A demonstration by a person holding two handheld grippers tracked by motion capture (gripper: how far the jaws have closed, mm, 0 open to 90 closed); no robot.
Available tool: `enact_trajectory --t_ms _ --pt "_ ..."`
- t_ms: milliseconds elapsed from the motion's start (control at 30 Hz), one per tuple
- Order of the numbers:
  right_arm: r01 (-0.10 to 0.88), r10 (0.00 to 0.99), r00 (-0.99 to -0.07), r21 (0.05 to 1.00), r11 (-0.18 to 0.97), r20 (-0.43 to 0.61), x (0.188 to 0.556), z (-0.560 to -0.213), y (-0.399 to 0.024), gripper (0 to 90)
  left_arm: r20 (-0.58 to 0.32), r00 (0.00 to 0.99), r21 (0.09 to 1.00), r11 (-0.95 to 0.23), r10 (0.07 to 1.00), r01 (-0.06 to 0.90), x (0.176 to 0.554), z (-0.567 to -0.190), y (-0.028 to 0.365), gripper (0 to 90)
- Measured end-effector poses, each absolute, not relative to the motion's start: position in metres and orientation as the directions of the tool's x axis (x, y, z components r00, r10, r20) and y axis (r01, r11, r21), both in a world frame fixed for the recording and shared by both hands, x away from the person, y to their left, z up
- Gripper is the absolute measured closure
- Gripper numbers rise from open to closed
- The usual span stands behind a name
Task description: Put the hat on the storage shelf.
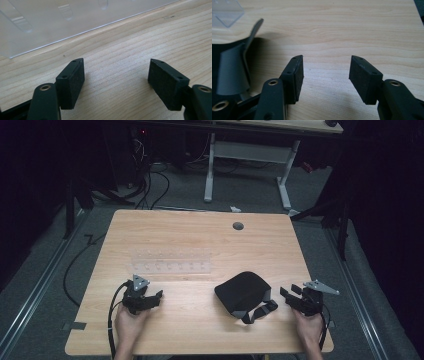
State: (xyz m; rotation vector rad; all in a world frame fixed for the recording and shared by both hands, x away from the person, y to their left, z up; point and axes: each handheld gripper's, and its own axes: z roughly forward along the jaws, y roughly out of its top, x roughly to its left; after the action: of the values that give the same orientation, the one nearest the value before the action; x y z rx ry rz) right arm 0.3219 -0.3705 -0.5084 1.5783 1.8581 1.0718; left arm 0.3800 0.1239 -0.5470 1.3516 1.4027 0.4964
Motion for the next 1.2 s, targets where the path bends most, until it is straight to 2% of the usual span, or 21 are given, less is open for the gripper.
enact_trajectory --t_ms 67,300,600,1200 --pt "0.588 0.959 -0.235 0.809 0.01 0.159 0.316 -0.501 -0.37 47.4 -0.397 0.218 0.853 0.271 0.891 0.445 0.38 -0.547 0.124 29.8" --pt "0.552 0.942 -0.307 0.831 0.061 0.135 0.309 -0.489 -0.358 46.2 -0.395 0.218 0.854 0.269 0.892 0.446 0.38 -0.547 0.124 29.7" --pt "0.537 0.916 -0.369 0.84 0.072 0.158 0.307 -0.48 -0.342 43.3 -0.395 0.218 0.854 0.269 0.893 0.446 0.38 -0.547 0.124 29.6" --pt "0.595 0.886 -0.428 0.793 0.129 0.177 0.326 -0.496 -0.317 41.6 -0.395 0.218 0.854 0.269 0.893 0.446 0.38 -0.547 0.124 29.6"
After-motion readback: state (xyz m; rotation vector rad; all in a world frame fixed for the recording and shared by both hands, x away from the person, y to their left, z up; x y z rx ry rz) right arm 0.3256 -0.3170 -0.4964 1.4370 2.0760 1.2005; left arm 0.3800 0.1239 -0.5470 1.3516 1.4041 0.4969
